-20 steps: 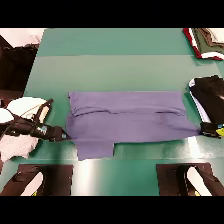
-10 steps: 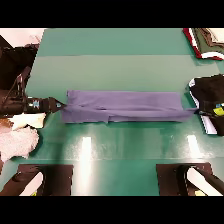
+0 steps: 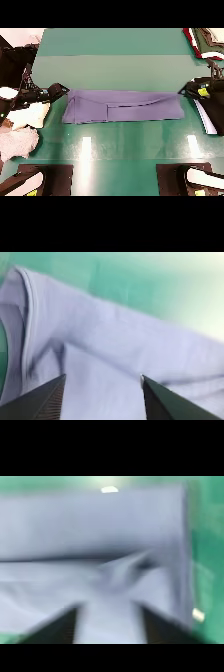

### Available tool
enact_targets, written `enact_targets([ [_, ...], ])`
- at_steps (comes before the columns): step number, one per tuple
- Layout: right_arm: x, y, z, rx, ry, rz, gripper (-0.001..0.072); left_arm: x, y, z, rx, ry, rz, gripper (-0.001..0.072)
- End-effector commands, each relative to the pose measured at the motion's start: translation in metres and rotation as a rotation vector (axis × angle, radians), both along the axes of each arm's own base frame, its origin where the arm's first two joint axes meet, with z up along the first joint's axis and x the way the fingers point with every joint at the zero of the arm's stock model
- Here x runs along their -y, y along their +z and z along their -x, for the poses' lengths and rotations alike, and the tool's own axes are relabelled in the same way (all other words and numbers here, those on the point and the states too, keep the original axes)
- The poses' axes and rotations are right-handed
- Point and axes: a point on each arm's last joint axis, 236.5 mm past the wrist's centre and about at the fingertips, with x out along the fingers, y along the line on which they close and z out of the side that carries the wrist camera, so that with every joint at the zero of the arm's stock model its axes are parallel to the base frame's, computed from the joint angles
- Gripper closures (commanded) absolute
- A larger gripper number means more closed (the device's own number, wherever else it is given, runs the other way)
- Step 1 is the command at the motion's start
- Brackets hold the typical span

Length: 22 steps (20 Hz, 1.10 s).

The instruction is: Fold the shirts.

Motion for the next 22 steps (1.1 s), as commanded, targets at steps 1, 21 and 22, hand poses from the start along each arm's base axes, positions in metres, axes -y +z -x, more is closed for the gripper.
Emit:
enact_targets([
  [1,-0.004,0.007,-0.033,0.07,-0.111,-0.155,0.0207,-0.005,0.005,-0.022,0.025,0.063,0.044,0.0144],
  [21,0.027,-0.096,0.033,-0.181,0.063,-0.313,0.0207,0.042,0.017,0.033,-0.061,-0.299,0.05,0.0681],
  [22,0.021,-0.098,0.032,-0.189,0.08,-0.317,0.0207,0.042,0.017,0.033,-0.063,-0.301,0.051,0.0681],
])
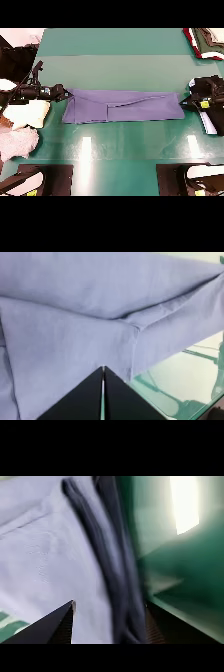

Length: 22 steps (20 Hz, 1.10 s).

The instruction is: Fold the shirts.

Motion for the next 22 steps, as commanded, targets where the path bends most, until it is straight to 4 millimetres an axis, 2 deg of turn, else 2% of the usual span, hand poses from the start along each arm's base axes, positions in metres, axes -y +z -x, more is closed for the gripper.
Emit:
enact_targets([
  [1,-0.017,-0.015,-0.002,-0.037,0.066,-0.02,0.0208,0.002,-0.001,0.005,-0.012,-0.018,-0.001,0.0681],
  [2,-0.024,-0.015,-0.004,-0.034,0.086,-0.016,0.025,0.002,-0.001,0.006,-0.015,-0.022,0.0,0.0681],
  [3,-0.03,-0.014,-0.005,-0.028,0.105,-0.013,0.0358,0.002,-0.001,0.006,-0.019,-0.022,0.002,0.0681],
  [5,-0.039,-0.013,-0.004,-0.006,0.159,-0.014,0.0647,0.004,-0.002,0.007,-0.046,-0.007,0.018,0.0682],
  [6,-0.042,-0.01,-0.004,0.005,0.173,-0.017,0.0694,0.008,-0.002,0.008,-0.054,-0.005,0.019,0.0682],
  [8,-0.042,0.005,-0.008,0.042,0.169,-0.009,0.0694,0.03,-0.005,0.009,-0.043,-0.048,0.008,0.0682],
  [9,-0.045,0.02,-0.012,0.077,0.161,-0.014,0.0694,0.045,-0.006,0.008,-0.035,-0.076,0.002,0.0682],
  [14,-0.067,0.109,-0.032,0.234,0.118,0.005,0.0696,0.133,-0.025,-0.011,-0.041,-0.232,-0.005,0.0682],
  [15,-0.076,0.127,-0.035,0.266,0.146,0.016,0.0696,0.155,-0.032,-0.013,-0.047,-0.277,-0.007,0.0682],
  [18,-0.121,0.178,-0.041,0.34,0.25,0.025,0.0696,0.214,-0.06,-0.014,-0.089,-0.375,-0.008,0.0682],
  [20,-0.157,0.202,-0.041,0.386,0.332,0.024,0.0696,0.242,-0.083,-0.015,-0.116,-0.415,-0.013,0.0682],
  [22,-0.193,0.225,-0.039,0.448,0.408,0.025,0.0696,0.259,-0.1,-0.018,-0.153,-0.42,-0.01,0.0681],
])
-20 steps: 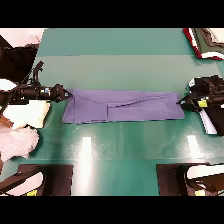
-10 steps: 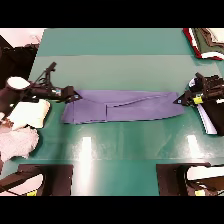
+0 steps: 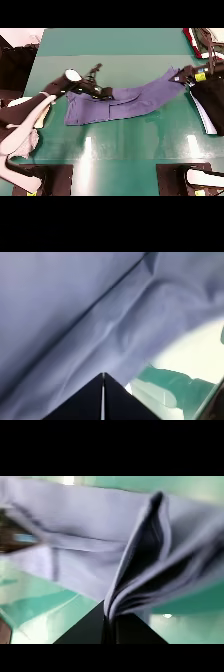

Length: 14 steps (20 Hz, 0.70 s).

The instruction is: Fold the shirts.

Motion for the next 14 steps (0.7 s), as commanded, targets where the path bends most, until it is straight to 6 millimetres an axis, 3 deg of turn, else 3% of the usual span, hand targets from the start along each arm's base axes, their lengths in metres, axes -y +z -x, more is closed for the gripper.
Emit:
enact_targets([
  [1,-0.063,0.046,0.006,0.099,0.124,-0.002,0.0696,0.039,-0.031,-0.002,-0.048,-0.036,-0.007,0.0681],
  [4,-0.104,0.073,0.014,0.178,0.204,-0.008,0.0696,0.04,-0.038,-0.007,-0.044,-0.032,-0.016,0.0681],
  [8,-0.137,0.092,0.021,0.239,0.253,-0.025,0.0696,0.04,-0.038,-0.007,-0.045,-0.027,-0.019,0.0681],
  [12,-0.158,0.092,0.021,0.261,0.269,-0.042,0.0696,0.03,-0.032,-0.015,-0.044,-0.013,-0.013,0.0682],
  [14,-0.17,0.087,0.021,0.255,0.284,-0.048,0.0696,0.013,-0.02,-0.025,-0.026,0.001,-0.018,0.0682],
])
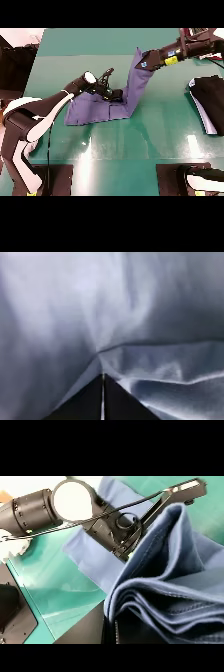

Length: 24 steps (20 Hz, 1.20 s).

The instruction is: Fold the shirts.

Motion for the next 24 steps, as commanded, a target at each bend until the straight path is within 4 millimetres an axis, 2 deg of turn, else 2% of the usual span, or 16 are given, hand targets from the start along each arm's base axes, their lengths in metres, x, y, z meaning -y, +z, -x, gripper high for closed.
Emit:
enact_targets([
  [1,-0.025,-0.005,0.001,0.003,0.031,-0.012,0.0696,-0.028,0.019,-0.016,0.041,0.02,-0.019,0.0682],
  [4,-0.053,-0.021,0.006,-0.019,0.077,-0.011,0.0696,-0.079,0.07,-0.046,0.154,0.09,-0.035,0.0682],
  [7,-0.087,-0.033,0.009,-0.009,0.134,-0.014,0.0696,-0.152,0.129,-0.063,0.269,0.169,-0.079,0.0681],
  [11,-0.149,-0.047,0.007,0.014,0.224,-0.027,0.0695,-0.245,0.188,-0.053,0.374,0.253,-0.202,0.0681],
  [13,-0.186,-0.066,0.011,0.011,0.271,-0.03,0.0693,-0.278,0.212,-0.043,0.408,0.298,-0.237,0.0681],
  [15,-0.226,-0.089,0.017,0.016,0.313,-0.037,0.0685,-0.299,0.231,-0.035,0.436,0.34,-0.25,0.0681],
  [16,-0.244,-0.1,0.021,0.048,0.344,-0.041,0.0533,-0.306,0.237,-0.033,0.447,0.357,-0.252,0.0681],
  [17,-0.263,-0.112,0.026,0.07,0.355,-0.048,0.0263,-0.311,0.241,-0.032,0.454,0.368,-0.255,0.0681],
  [18,-0.275,-0.12,0.033,0.072,0.363,-0.05,0.0148,-0.314,0.243,-0.031,0.455,0.373,-0.256,0.068],
  [19,-0.282,-0.125,0.042,0.078,0.387,-0.042,0.0148,-0.314,0.242,-0.03,0.45,0.369,-0.257,0.0681],
  [21,-0.273,-0.131,0.049,0.061,0.395,-0.017,0.0159,-0.313,0.239,-0.026,0.437,0.358,-0.261,0.0681],
  [23,-0.239,-0.142,0.046,-0.005,0.381,0.026,0.016,-0.312,0.237,-0.022,0.431,0.335,-0.267,0.0681],
  [24,-0.216,-0.149,0.041,-0.048,0.361,0.049,0.016,-0.312,0.235,-0.021,0.424,0.33,-0.268,0.0681],
])
